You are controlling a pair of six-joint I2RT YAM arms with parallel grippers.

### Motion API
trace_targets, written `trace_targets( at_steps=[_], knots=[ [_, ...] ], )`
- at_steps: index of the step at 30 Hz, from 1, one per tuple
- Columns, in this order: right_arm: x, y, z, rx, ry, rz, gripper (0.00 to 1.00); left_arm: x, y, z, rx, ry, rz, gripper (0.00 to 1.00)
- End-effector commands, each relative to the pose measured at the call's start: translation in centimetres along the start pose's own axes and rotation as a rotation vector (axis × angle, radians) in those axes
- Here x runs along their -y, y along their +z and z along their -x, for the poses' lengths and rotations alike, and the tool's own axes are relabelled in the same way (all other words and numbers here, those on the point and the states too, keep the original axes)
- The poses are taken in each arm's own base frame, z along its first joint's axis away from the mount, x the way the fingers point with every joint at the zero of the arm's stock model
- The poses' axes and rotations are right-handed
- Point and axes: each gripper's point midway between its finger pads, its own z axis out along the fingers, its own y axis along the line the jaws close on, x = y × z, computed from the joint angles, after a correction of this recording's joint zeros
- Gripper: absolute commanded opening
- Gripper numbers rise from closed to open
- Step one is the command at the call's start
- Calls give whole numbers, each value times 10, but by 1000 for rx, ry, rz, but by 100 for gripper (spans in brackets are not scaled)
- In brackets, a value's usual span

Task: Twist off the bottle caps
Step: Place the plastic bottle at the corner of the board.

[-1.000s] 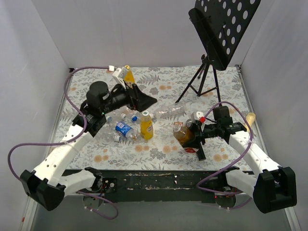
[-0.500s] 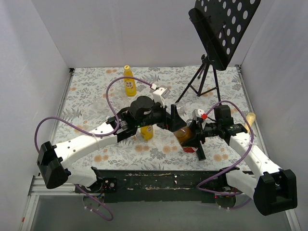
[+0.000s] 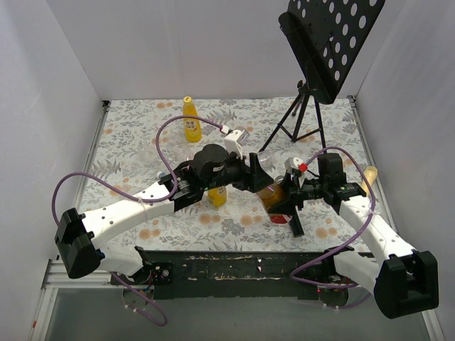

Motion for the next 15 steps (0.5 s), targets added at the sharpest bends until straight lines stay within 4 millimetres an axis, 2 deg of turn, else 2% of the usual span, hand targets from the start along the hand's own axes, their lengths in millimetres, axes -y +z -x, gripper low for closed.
trace_targets(
  at_steps=[1,8,13,15],
  knots=[
    [3,-1,6,29,17,-7,1,5,-8,5,33,-10,-16,64],
    [4,-1,4,34,33,-13,1,3,-6,5,48,-16,-11,59],
    [4,-1,3,36,39,-9,1,7,-2,4,43,-14,-32,51],
    [5,-1,4,36,37,-11,1,8,1,2,31,-15,-43,44]
  ],
)
